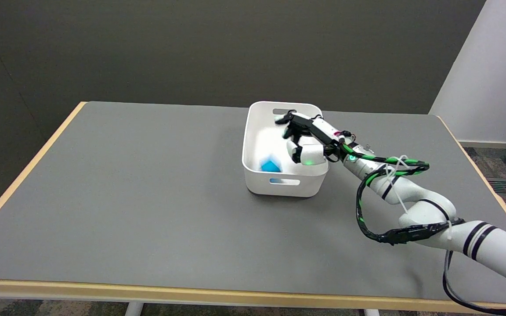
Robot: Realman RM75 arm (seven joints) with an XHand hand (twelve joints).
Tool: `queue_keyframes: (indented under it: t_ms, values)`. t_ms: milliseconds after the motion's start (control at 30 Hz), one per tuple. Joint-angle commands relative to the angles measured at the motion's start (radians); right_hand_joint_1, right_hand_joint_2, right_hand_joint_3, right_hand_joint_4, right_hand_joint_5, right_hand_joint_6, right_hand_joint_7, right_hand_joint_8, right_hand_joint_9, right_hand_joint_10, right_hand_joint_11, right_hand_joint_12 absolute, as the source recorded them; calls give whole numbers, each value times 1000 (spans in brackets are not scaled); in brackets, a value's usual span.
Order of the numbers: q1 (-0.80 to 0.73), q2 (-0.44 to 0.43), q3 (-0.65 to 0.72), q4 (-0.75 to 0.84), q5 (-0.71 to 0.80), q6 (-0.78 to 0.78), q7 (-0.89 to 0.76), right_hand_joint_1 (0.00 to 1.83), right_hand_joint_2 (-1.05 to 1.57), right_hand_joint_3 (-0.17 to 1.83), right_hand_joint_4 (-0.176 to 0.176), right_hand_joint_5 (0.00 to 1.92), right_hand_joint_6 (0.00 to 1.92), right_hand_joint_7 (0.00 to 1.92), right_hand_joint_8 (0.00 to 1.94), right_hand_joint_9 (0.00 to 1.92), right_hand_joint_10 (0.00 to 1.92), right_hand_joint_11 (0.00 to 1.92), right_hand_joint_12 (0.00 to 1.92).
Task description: Place blue wooden cube into white box.
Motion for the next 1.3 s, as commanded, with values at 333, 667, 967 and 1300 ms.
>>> queue_keyframes:
  t_ms: [333, 667, 967, 1300]
  values:
    - [-102, -44, 324, -41, 11, 81, -20, 501, 664, 1014, 64, 170, 432, 270, 375, 230, 665, 123, 1150]
    - [-264, -72, 608, -94, 141, 222, -10, 478, 678, 1018, 67, 178, 437, 288, 381, 254, 676, 157, 1180]
    - [-383, -215, 830, -110, 455, 170, -148, 447, 698, 1026, 70, 176, 433, 279, 374, 246, 660, 116, 1135]
    - [-492, -279, 804, -94, 713, 170, -151, 243, 737, 943, 55, 87, 338, 59, 245, 30, 423, -1, 902]
